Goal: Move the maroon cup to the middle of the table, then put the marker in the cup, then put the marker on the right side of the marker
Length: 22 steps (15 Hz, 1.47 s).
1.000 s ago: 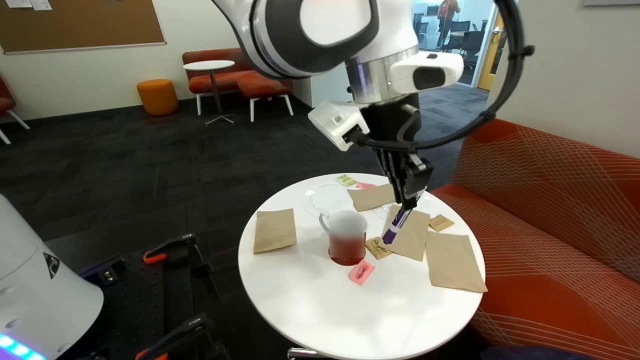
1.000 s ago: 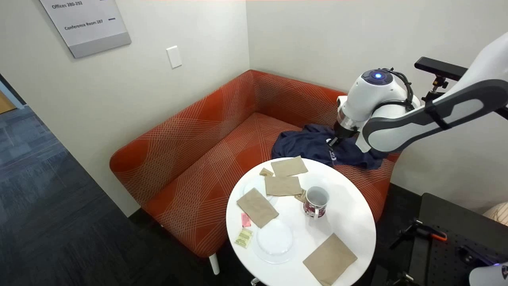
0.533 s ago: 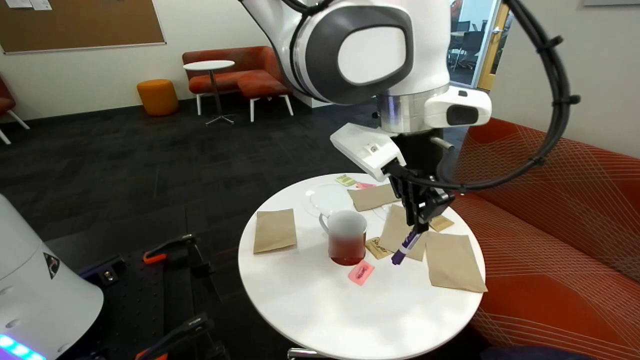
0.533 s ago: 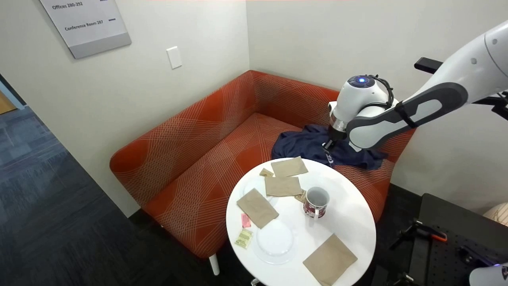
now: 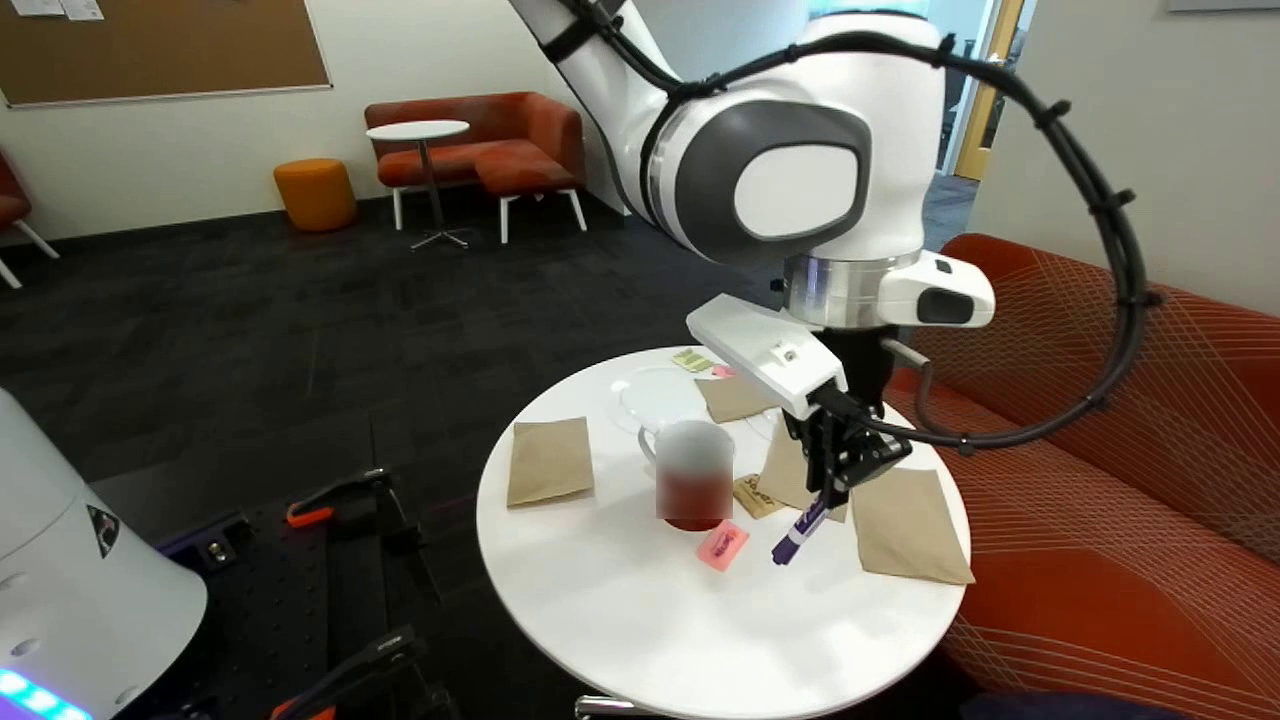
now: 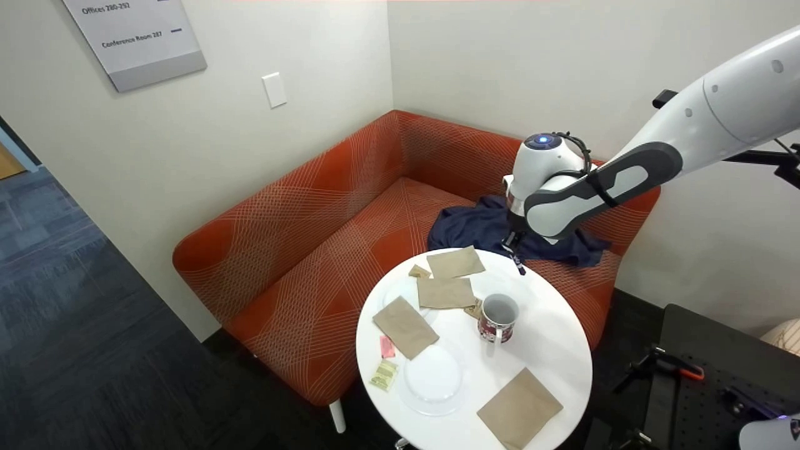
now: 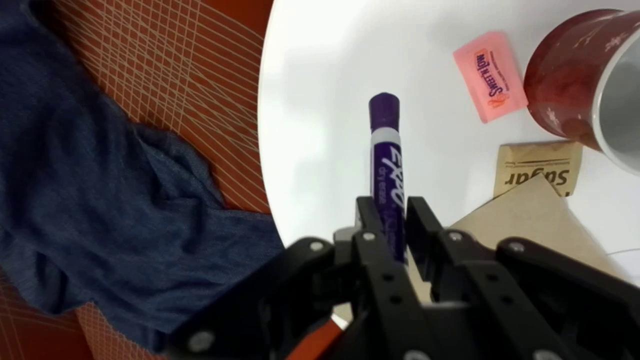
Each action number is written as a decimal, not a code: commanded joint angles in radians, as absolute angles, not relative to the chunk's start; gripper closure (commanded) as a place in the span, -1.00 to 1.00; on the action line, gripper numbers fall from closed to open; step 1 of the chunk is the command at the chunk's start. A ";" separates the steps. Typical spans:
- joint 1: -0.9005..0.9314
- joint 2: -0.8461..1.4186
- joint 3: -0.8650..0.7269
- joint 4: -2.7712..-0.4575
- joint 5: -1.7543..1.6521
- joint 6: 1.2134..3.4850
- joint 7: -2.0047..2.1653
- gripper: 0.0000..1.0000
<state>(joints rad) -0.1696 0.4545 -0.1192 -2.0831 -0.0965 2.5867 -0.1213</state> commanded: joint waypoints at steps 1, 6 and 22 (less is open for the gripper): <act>-0.192 0.531 -0.085 -2.009 -0.070 2.522 -0.189 0.90; -0.197 0.619 -0.072 -1.928 -0.075 2.420 -0.217 0.90; -0.190 0.762 -0.078 -1.742 -0.099 2.247 -0.234 0.07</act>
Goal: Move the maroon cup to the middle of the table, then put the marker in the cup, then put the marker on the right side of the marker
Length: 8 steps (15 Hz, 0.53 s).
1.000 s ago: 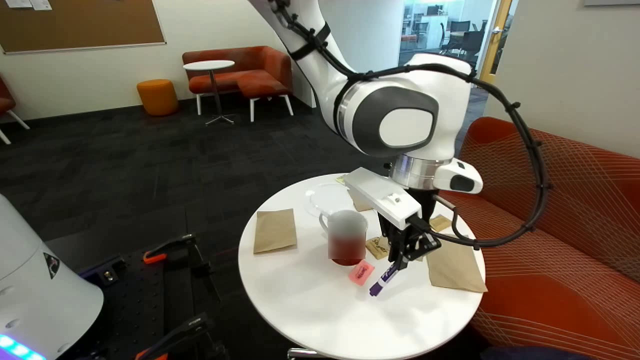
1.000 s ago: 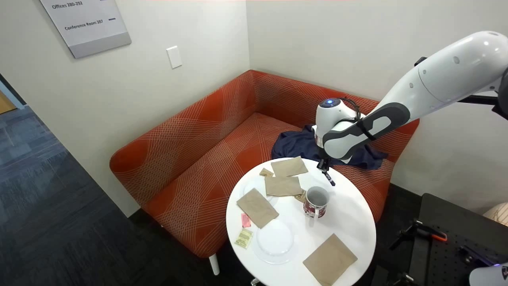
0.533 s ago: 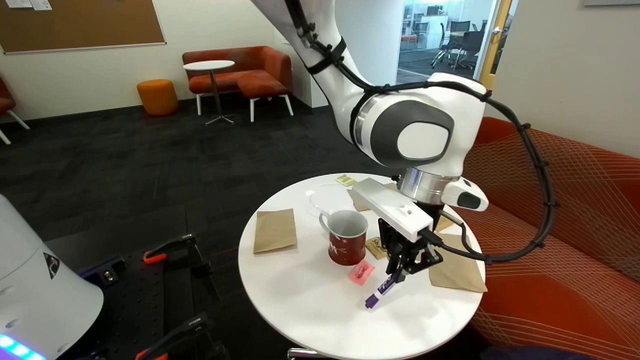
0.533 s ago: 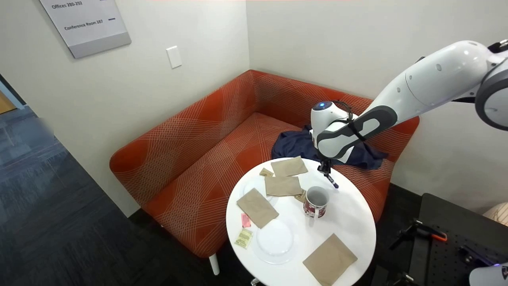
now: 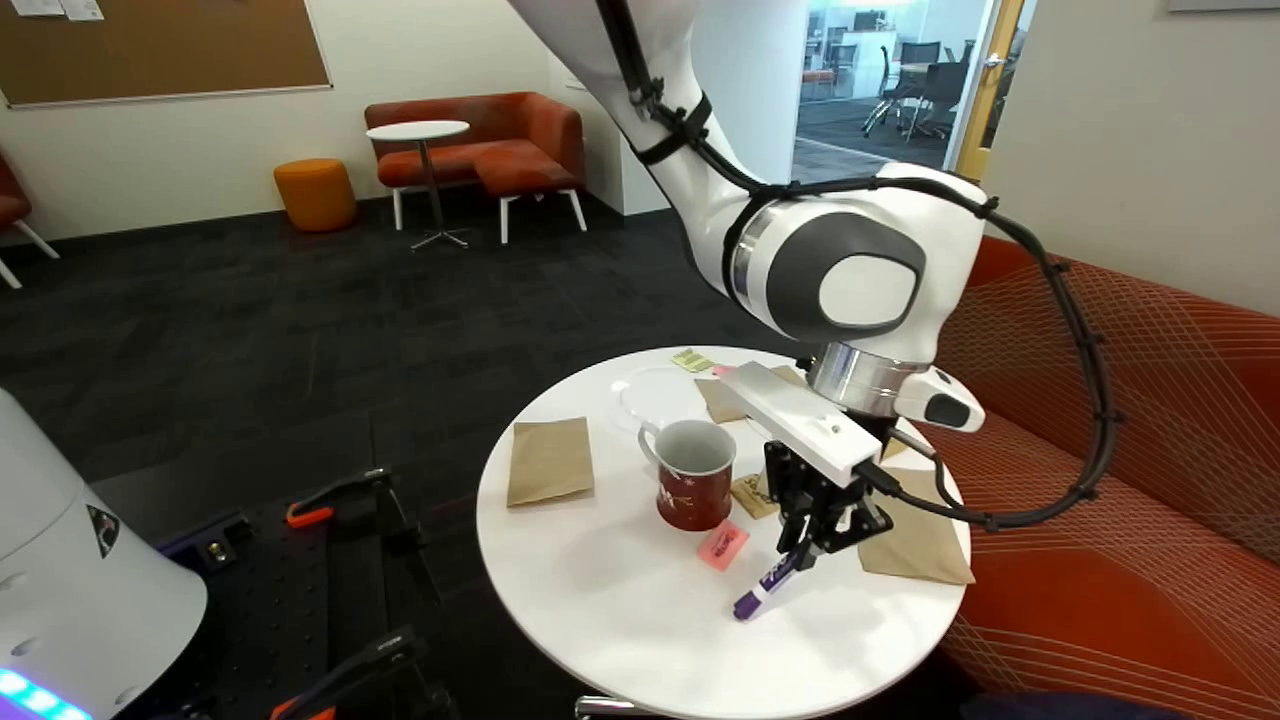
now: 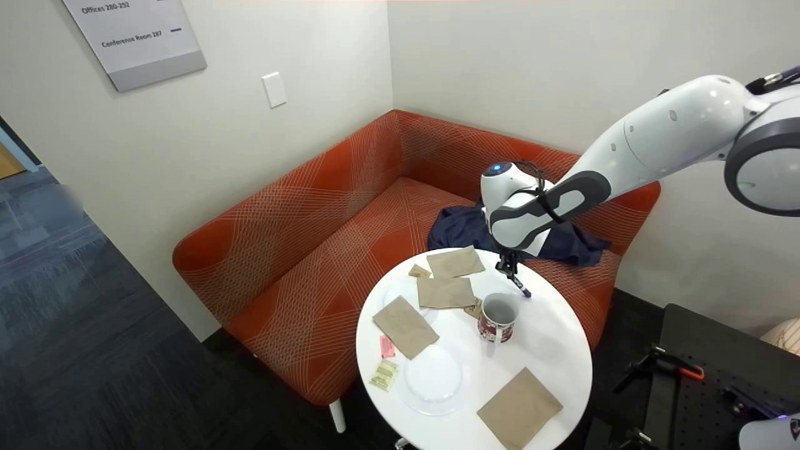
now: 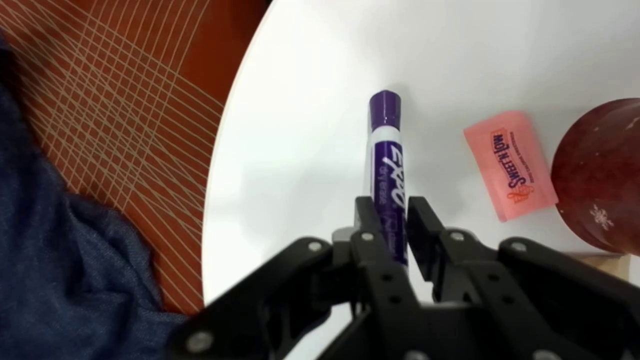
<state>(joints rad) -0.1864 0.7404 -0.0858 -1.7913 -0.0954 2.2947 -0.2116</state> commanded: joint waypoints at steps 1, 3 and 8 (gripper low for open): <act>-0.189 0.764 -0.077 -1.739 -0.099 2.246 -0.233 -0.05; -0.186 0.763 -0.078 -1.735 -0.102 2.250 -0.231 -0.35; -0.179 0.685 -0.081 -1.789 -0.105 2.295 -0.219 -1.00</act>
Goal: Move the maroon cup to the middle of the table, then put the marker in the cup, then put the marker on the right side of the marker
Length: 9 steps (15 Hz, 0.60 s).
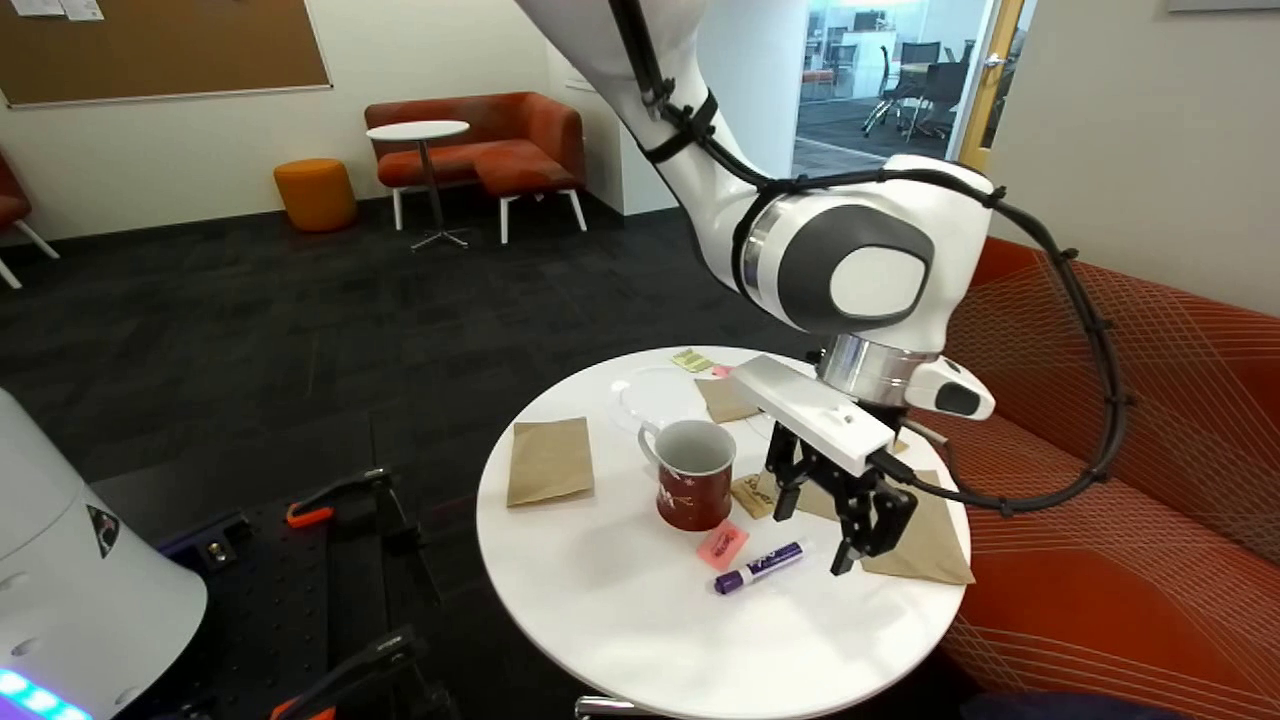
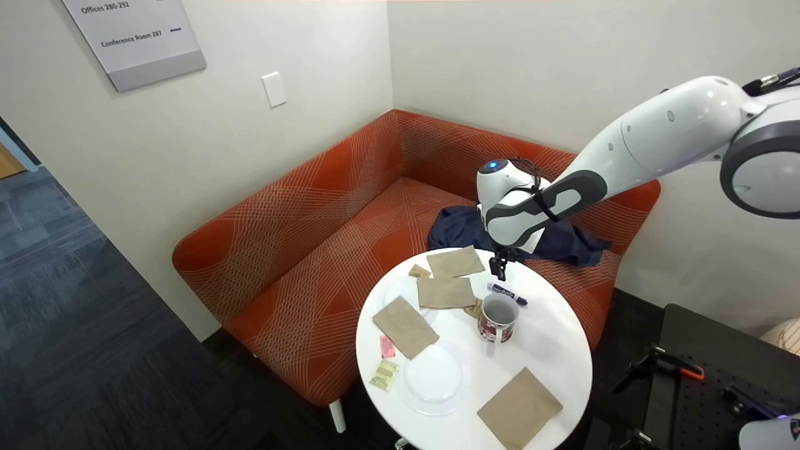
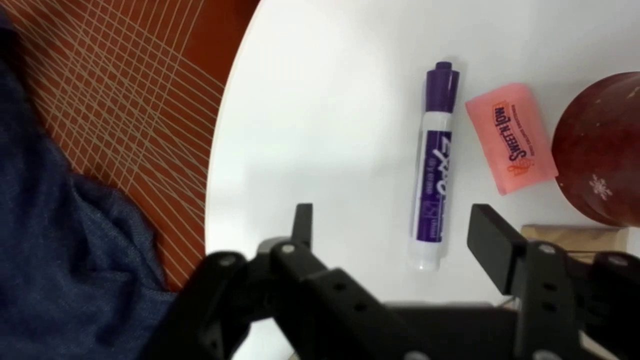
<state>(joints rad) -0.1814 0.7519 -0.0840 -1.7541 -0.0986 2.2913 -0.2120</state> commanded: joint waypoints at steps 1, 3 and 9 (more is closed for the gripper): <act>-0.179 0.663 -0.079 -1.804 -0.102 2.305 -0.220 -1.00; -0.177 0.599 -0.078 -1.850 -0.100 2.330 -0.220 -1.00; -0.186 0.388 -0.055 -2.007 -0.067 2.373 -0.251 -1.00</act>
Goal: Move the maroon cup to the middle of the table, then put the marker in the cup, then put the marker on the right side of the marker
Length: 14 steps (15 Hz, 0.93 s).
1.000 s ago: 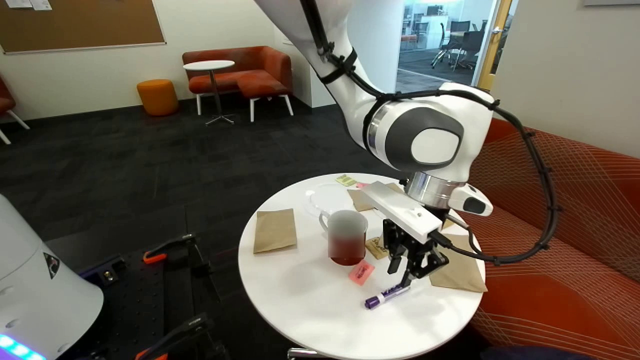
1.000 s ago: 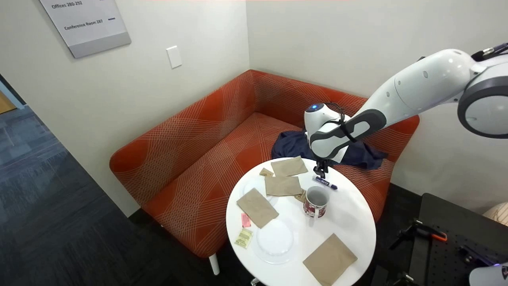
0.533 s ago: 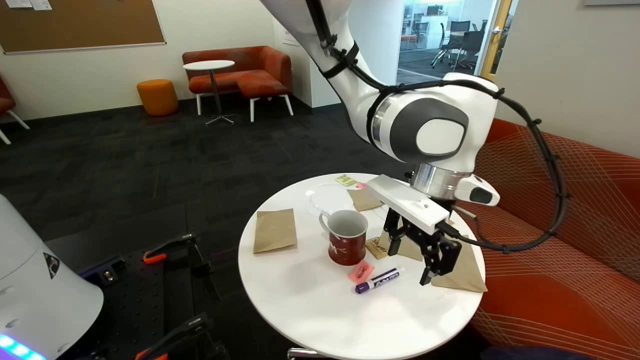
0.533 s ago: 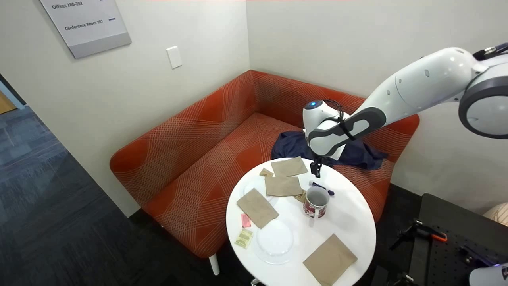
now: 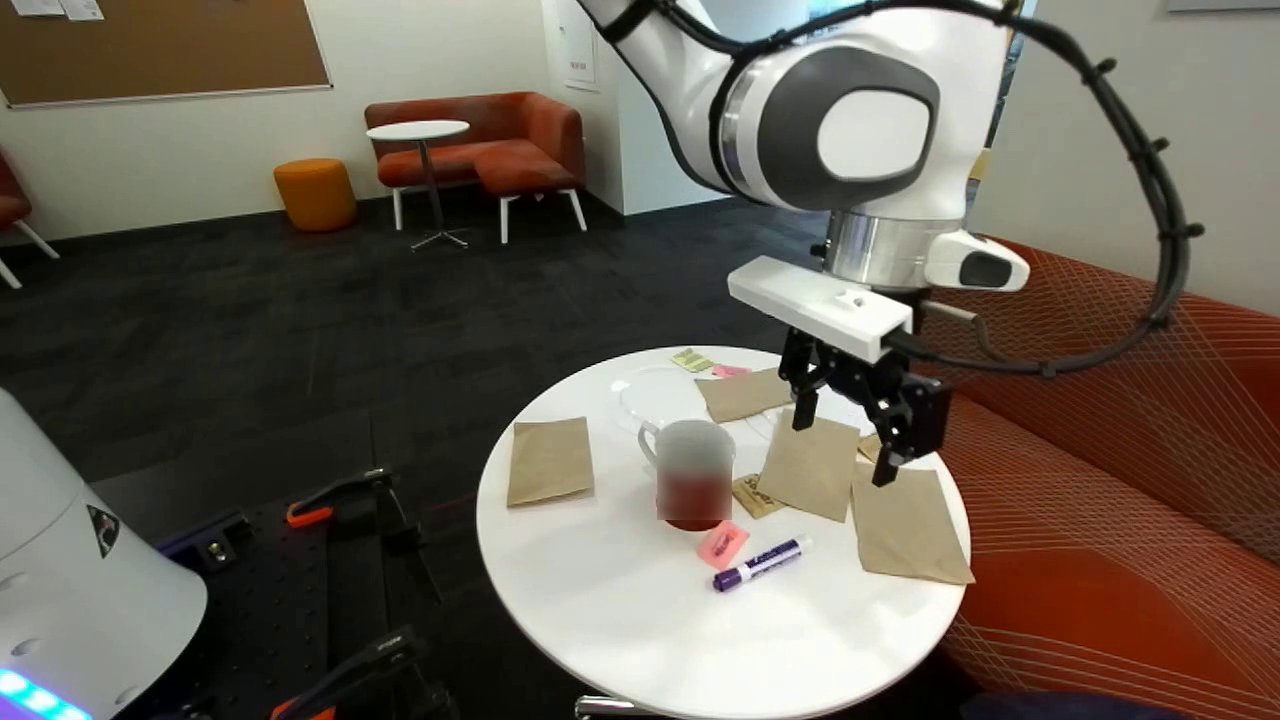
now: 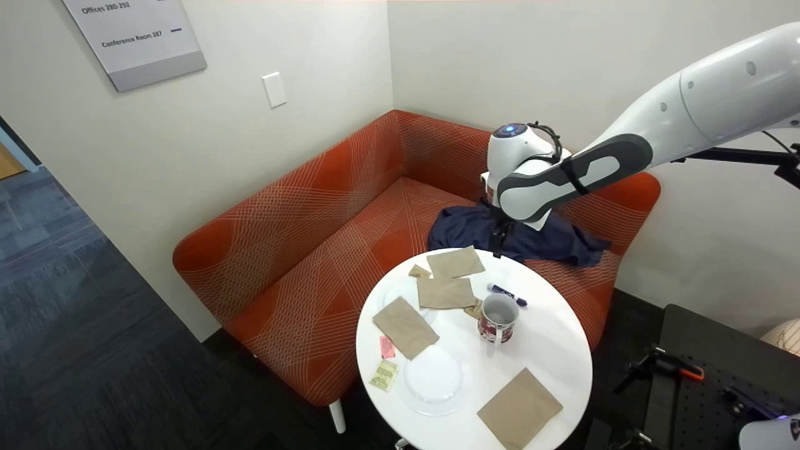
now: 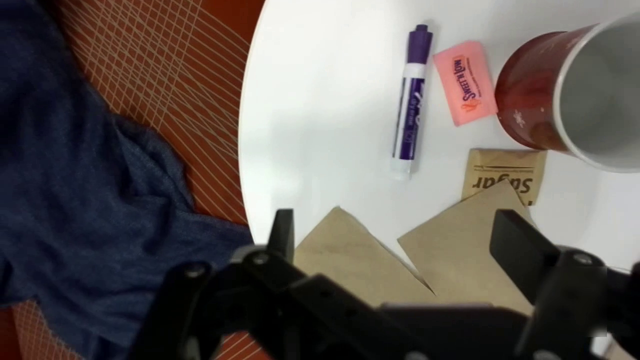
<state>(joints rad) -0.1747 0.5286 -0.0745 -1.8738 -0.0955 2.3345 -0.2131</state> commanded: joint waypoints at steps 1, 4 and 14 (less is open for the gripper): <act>-0.186 0.354 -0.052 -2.034 -0.060 2.379 -0.252 -1.00; -0.184 0.247 -0.051 -2.121 -0.041 2.391 -0.259 -1.00; -0.165 0.141 -0.089 -2.194 -0.045 2.379 -0.259 -1.00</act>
<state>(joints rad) -0.1763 0.1422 -0.0770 -2.1953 -0.0469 2.3817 -0.2579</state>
